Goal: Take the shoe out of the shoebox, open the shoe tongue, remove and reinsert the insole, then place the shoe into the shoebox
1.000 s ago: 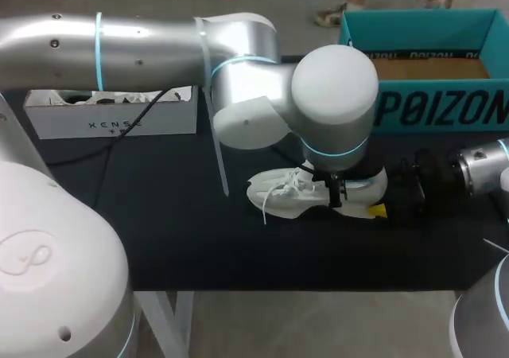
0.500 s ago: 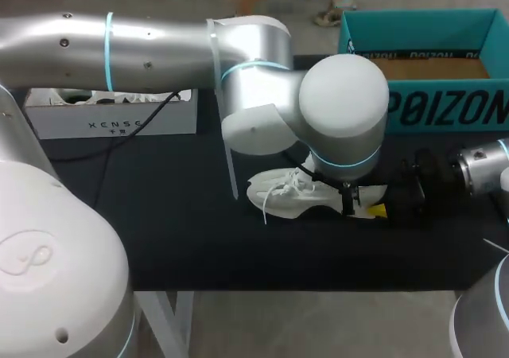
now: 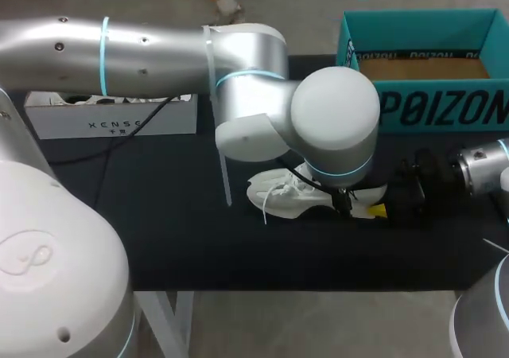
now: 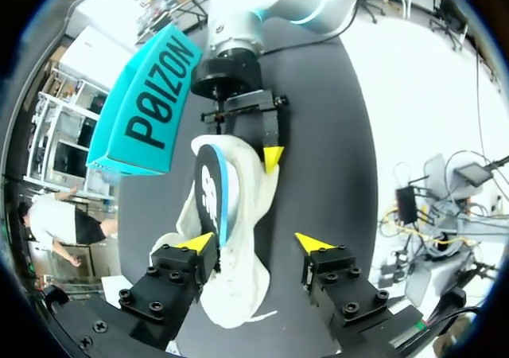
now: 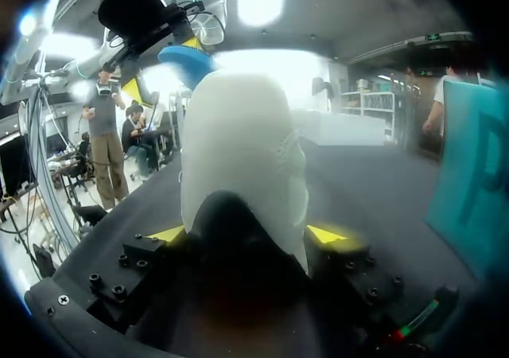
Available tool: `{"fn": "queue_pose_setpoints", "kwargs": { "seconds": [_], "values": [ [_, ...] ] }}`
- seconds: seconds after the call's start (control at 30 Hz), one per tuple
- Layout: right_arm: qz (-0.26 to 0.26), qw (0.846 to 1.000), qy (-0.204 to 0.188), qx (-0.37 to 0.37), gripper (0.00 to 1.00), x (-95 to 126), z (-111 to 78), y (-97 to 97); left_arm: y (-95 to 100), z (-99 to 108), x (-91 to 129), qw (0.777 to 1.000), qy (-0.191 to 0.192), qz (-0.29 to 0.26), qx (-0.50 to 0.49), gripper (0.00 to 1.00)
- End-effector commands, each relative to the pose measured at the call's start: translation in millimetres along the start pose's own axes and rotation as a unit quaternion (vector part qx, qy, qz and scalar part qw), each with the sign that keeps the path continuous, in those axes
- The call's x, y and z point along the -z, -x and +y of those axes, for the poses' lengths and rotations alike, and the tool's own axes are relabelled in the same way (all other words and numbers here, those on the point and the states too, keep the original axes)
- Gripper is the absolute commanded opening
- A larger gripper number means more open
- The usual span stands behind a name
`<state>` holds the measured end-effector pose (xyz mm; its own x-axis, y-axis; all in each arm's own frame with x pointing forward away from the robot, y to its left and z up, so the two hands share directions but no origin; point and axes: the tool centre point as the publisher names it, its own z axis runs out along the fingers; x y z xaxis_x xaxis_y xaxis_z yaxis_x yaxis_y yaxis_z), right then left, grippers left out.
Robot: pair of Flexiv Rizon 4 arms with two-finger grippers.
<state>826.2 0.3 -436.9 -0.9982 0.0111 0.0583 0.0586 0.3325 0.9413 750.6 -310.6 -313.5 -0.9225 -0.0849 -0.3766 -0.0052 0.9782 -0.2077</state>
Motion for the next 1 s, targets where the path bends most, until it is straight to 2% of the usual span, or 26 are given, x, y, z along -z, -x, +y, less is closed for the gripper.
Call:
{"fn": "queue_pose_setpoints", "kwargs": {
  "seconds": [0.03, 0.43, 0.73, 0.87, 0.93, 0.97, 1.0],
  "values": [
    [-0.001, 1.0, 0.0, 0.0, 0.0, -3.6, -5.3, 1.4, 3.3, 7.2, -3.7, 1.0, -0.004, 0.0, 0.001, 0.54],
    [-0.001, 1.0, 0.0, 0.0, 0.0, -3.6, -5.3, 1.4, 18.1, -4.6, -23.0, 1.0, -0.005, -0.004, 0.005, 0.44],
    [-0.001, 1.0, 0.0, 0.0, 0.0, -3.6, -5.3, 1.4, 27.0, -11.3, -37.1, 1.0, 0.005, -0.007, 0.007, 0.42],
    [-0.001, 1.0, 0.0, 0.0, 0.0, -3.6, -5.3, 1.4, 29.1, -14.7, -39.8, 1.0, 0.007, -0.011, 0.01, 0.25],
    [-0.001, 1.0, 0.0, 0.0, 0.0, -3.6, -5.3, 1.4, 29.5, -16.0, -40.9, 1.0, 0.007, -0.013, 0.01, 0.21],
    [-0.001, 1.0, 0.0, 0.0, 0.0, -3.6, -5.3, 1.4, 29.7, -16.5, -41.1, 1.0, 0.007, -0.012, 0.01, 0.15],
    [-0.001, 1.0, 0.0, 0.0, 0.0, -3.6, -5.3, 1.4, 29.8, -16.9, -41.1, 1.0, 0.007, -0.012, 0.01, 0.02]
  ]
}}
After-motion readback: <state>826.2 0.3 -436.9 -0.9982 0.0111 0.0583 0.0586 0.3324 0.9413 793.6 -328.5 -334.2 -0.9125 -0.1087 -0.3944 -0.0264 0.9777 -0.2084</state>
